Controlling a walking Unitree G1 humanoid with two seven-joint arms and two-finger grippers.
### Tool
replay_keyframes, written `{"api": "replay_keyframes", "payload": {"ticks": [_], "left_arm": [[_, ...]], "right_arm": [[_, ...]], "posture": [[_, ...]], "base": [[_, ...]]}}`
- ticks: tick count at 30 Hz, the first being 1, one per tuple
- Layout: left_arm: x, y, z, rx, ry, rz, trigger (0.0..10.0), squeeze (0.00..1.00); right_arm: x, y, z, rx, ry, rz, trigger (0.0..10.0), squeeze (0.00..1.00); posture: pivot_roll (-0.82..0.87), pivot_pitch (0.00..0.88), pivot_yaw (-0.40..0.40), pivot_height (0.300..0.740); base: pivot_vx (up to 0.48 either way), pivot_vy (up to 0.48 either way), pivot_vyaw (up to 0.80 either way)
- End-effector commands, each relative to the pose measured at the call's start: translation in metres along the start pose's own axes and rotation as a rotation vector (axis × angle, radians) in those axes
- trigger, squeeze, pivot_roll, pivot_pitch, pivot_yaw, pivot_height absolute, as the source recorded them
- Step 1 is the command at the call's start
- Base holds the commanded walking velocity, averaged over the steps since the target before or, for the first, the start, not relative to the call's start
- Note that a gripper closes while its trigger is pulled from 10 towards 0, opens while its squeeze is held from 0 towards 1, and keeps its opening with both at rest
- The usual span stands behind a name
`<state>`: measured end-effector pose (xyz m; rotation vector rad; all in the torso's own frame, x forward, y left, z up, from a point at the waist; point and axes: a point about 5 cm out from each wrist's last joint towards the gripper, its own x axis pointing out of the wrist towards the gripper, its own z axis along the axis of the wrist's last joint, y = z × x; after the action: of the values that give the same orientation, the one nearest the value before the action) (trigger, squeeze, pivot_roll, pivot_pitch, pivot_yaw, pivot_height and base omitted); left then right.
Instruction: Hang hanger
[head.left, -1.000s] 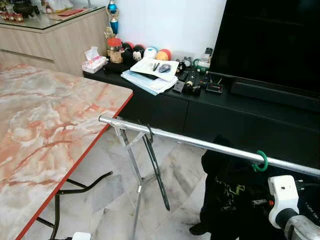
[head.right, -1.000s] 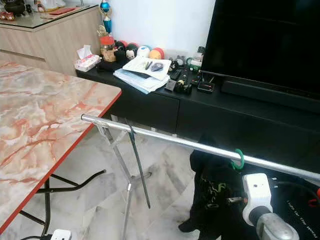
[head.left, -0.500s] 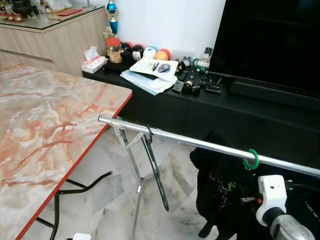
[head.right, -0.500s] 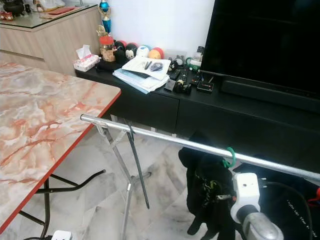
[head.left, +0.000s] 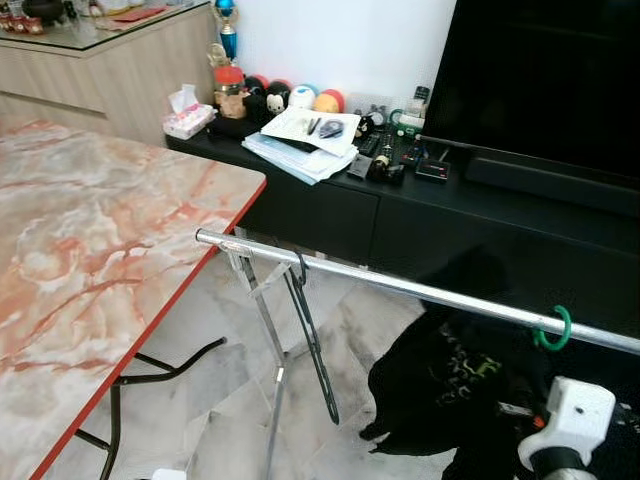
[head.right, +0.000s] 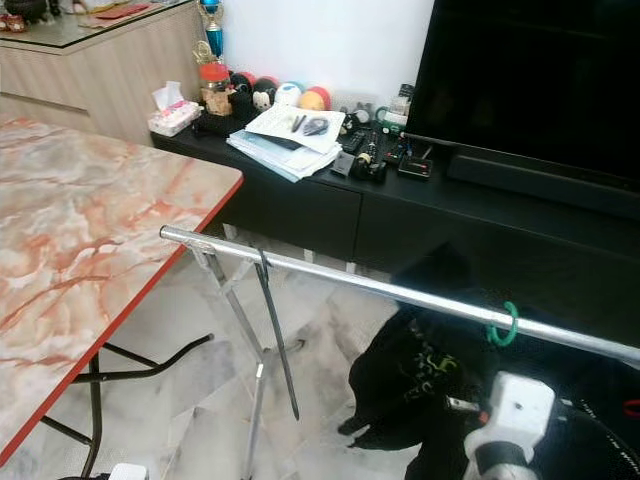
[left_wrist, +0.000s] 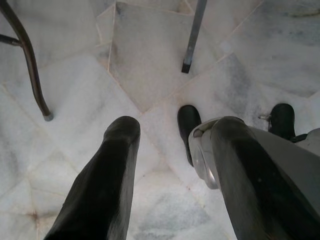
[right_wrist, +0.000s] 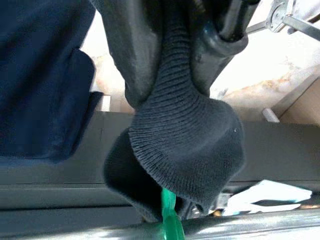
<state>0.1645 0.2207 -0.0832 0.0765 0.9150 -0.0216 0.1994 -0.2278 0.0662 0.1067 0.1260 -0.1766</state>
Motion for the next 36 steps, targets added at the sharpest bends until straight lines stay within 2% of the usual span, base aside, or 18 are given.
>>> {"api": "replay_keyframes", "payload": {"ticks": [1, 7, 13, 16, 21, 22, 23, 24, 28, 30, 36], "left_arm": [[-0.002, -0.001, -0.011, 0.022, 0.048, -0.011, 10.0, 0.00], [-0.002, -0.002, -0.011, 0.024, 0.051, -0.014, 10.0, 0.00], [-0.002, -0.003, -0.011, 0.019, 0.048, -0.009, 10.0, 0.00], [-0.003, -0.002, -0.013, 0.014, 0.052, -0.005, 10.0, 0.00], [-0.004, 0.000, -0.016, 0.010, 0.057, -0.004, 10.0, 0.00], [-0.004, 0.000, -0.016, 0.010, 0.059, -0.002, 10.0, 0.00], [-0.004, 0.001, -0.017, 0.010, 0.062, -0.001, 10.0, 0.00], [-0.004, 0.001, -0.017, 0.010, 0.063, -0.002, 10.0, 0.00], [-0.004, 0.000, -0.016, 0.004, 0.060, 0.000, 10.0, 0.00], [-0.003, 0.000, -0.015, -0.008, 0.057, 0.006, 10.0, 0.00], [-0.002, -0.002, -0.013, -0.018, 0.056, 0.011, 10.0, 0.00]], "right_arm": [[-0.004, 0.003, 0.006, -0.011, -0.041, 0.000, 0.0, 0.00], [-0.012, 0.000, -0.026, -0.046, 0.097, -0.045, 0.0, 0.00], [-0.012, -0.007, -0.038, -0.100, 0.166, -0.091, 0.0, 0.00], [-0.014, -0.012, -0.046, -0.085, 0.211, -0.134, 0.0, 0.00], [-0.013, -0.012, -0.057, -0.054, 0.270, -0.139, 0.0, 0.00], [-0.011, -0.011, -0.060, -0.059, 0.291, -0.126, 1.9, 0.00], [-0.007, -0.010, -0.065, -0.088, 0.318, -0.104, 7.5, 0.00], [-0.004, -0.009, -0.068, -0.081, 0.319, -0.091, 10.0, 0.00], [0.008, -0.011, -0.075, -0.074, 0.330, -0.083, 10.0, 0.00], [0.016, -0.013, -0.085, -0.095, 0.374, -0.079, 10.0, 0.00], [0.023, -0.023, -0.100, -0.116, 0.460, -0.113, 10.0, 0.00]], "posture": [[-0.04, 0.101, 0.003, 0.740], [-0.05, 0.098, 0.001, 0.740], [-0.03, 0.096, -0.008, 0.740], [-0.04, 0.096, -0.008, 0.740], [-0.04, 0.098, -0.009, 0.740], [-0.04, 0.098, -0.009, 0.740], [-0.04, 0.096, -0.010, 0.740], [-0.04, 0.094, -0.012, 0.740], [-0.03, 0.088, -0.013, 0.740], [-0.03, 0.087, -0.013, 0.740], [-0.02, 0.075, -0.016, 0.740]], "base": [[0.000, 0.000, 0.00], [0.000, 0.000, 0.00], [0.000, 0.000, 0.00], [0.000, 0.000, 0.00], [0.000, 0.000, 0.00], [0.000, 0.000, 0.00], [0.000, 0.000, 0.00], [0.000, 0.000, 0.00], [0.000, 0.000, 0.00], [0.000, 0.000, 0.00], [0.000, 0.000, 0.00]]}}
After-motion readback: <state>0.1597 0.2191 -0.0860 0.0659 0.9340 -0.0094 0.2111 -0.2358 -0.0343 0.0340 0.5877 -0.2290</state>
